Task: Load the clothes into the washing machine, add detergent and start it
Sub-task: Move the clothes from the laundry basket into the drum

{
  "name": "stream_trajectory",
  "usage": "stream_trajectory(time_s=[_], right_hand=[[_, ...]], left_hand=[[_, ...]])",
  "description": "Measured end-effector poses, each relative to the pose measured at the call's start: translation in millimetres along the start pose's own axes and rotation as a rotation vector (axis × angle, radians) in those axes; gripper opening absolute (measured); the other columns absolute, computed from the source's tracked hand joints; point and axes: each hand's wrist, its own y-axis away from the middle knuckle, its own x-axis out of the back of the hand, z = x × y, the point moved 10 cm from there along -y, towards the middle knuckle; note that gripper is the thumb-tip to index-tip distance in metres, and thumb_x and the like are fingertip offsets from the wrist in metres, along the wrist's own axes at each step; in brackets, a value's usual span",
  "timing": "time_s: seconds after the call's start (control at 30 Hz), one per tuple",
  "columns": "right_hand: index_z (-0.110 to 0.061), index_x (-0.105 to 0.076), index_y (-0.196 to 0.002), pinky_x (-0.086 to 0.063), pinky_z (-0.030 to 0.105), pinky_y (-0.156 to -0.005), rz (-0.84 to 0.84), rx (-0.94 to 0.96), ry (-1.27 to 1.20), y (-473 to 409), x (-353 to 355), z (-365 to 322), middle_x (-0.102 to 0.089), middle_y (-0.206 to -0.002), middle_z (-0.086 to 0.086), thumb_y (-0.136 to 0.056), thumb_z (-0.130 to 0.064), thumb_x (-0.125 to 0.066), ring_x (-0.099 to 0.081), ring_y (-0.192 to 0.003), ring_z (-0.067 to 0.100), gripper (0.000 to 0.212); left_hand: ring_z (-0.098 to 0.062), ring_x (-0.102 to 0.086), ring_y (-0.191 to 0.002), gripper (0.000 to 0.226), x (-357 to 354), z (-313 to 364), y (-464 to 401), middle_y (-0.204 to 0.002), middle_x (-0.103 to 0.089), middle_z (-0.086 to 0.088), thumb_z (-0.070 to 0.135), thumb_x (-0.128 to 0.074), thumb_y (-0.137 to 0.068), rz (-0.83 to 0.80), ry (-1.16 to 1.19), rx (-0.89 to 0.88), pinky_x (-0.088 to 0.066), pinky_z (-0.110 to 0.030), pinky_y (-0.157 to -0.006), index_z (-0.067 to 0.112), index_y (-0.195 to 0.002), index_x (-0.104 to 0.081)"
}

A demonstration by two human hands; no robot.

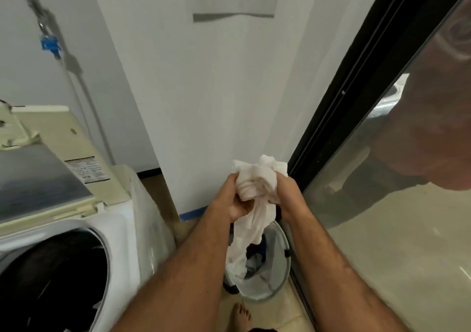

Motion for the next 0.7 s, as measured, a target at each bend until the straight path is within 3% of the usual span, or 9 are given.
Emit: stream_trajectory(time_s=[0.1, 0.17, 0.27, 0.3, 0.37, 0.5, 0.6, 0.7], right_hand=[[-0.021, -0.066, -0.118, -0.054, 0.027, -0.068, 0.039, 0.143, 0.018, 23.3, -5.7, -22.0, -0.072, -0.103, 0.001, -0.09, -0.045, -0.062, -0.07, -0.092, 0.018, 0.037], [-0.026, -0.065, -0.121, -0.057, 0.024, -0.067, -0.065, 0.111, -0.009, 39.1, -22.9, -24.3, -0.074, -0.104, 0.002, -0.088, -0.058, -0.059, -0.072, -0.092, 0.017, 0.046], [-0.026, -0.066, -0.121, -0.052, 0.044, -0.097, -0.186, 0.016, -0.04, 60.4, -51.9, -21.5, -0.075, -0.109, 0.006, -0.069, -0.079, -0.062, -0.07, -0.104, 0.027, 0.074], [-0.024, -0.067, -0.121, -0.049, 0.05, -0.101, -0.195, 0.039, -0.072, 69.5, -61.6, -27.2, -0.074, -0.11, 0.009, -0.068, -0.076, -0.065, -0.069, -0.106, 0.031, 0.075], [-0.016, -0.067, -0.12, -0.055, 0.051, -0.093, -0.151, 0.112, -0.168, 90.5, -78.6, -42.9, -0.074, -0.107, 0.015, -0.076, -0.059, -0.071, -0.072, -0.099, 0.034, 0.061], [-0.012, -0.07, -0.112, -0.059, 0.035, -0.063, -0.051, 0.193, -0.305, 124.7, -109.4, -63.2, -0.076, -0.094, 0.013, -0.079, -0.028, -0.076, -0.074, -0.081, 0.027, 0.037], [-0.012, -0.071, -0.107, -0.054, 0.027, -0.056, -0.064, 0.262, -0.347, 146.1, -131.5, -76.5, -0.074, -0.094, 0.012, -0.081, -0.019, -0.072, -0.072, -0.078, 0.023, 0.027], [-0.015, -0.071, -0.107, -0.053, 0.028, -0.058, -0.096, 0.323, -0.383, 168.5, -148.9, -89.6, -0.074, -0.095, 0.01, -0.079, -0.021, -0.073, -0.071, -0.08, 0.022, 0.029]], left_hand=[[-0.015, -0.062, -0.06, 0.027, -3.5, 24.6, 28.6, -0.071, -0.069, -0.003, 0.039, -0.053, -0.085, -0.016, -0.189, -0.081, -0.046, -0.023, -0.052, 0.016, -0.092, -0.066], [-0.014, -0.06, -0.061, 0.032, -5.3, 39.0, 52.1, -0.07, -0.067, 0.0, 0.045, -0.046, -0.086, -0.026, -0.285, -0.12, -0.042, -0.021, -0.052, 0.02, -0.09, -0.066], [-0.017, -0.066, -0.063, 0.041, -10.2, 62.5, 83.7, -0.071, -0.071, -0.005, 0.045, -0.04, -0.092, -0.048, -0.366, -0.186, -0.048, -0.023, -0.054, 0.016, -0.09, -0.068], [-0.019, -0.067, -0.065, 0.043, -10.1, 68.9, 94.7, -0.073, -0.071, -0.007, 0.044, -0.039, -0.093, -0.049, -0.389, -0.205, -0.05, -0.024, -0.055, 0.014, -0.092, -0.069], [-0.025, -0.068, -0.072, 0.047, -6.2, 81.6, 117.3, -0.081, -0.072, -0.012, 0.046, -0.038, -0.093, -0.054, -0.425, -0.256, -0.054, -0.029, -0.06, 0.011, -0.101, -0.069], [-0.031, -0.07, -0.09, 0.054, 19.3, 111.1, 155.8, -0.099, -0.073, -0.015, 0.055, -0.039, -0.089, 0.035, -0.492, -0.427, -0.058, -0.04, -0.078, 0.014, -0.111, -0.067], [-0.027, -0.068, -0.097, 0.074, 49.7, 127.9, 181.6, -0.107, -0.072, -0.008, 0.078, -0.042, -0.07, 0.106, -0.527, -0.541, -0.053, -0.047, -0.092, 0.024, -0.115, -0.064], [-0.02, -0.059, -0.105, 0.077, 76.4, 121.1, 202.9, -0.108, -0.063, 0.004, 0.083, -0.025, -0.08, 0.102, -0.509, -0.533, -0.044, -0.041, -0.093, 0.025, -0.118, -0.059]])
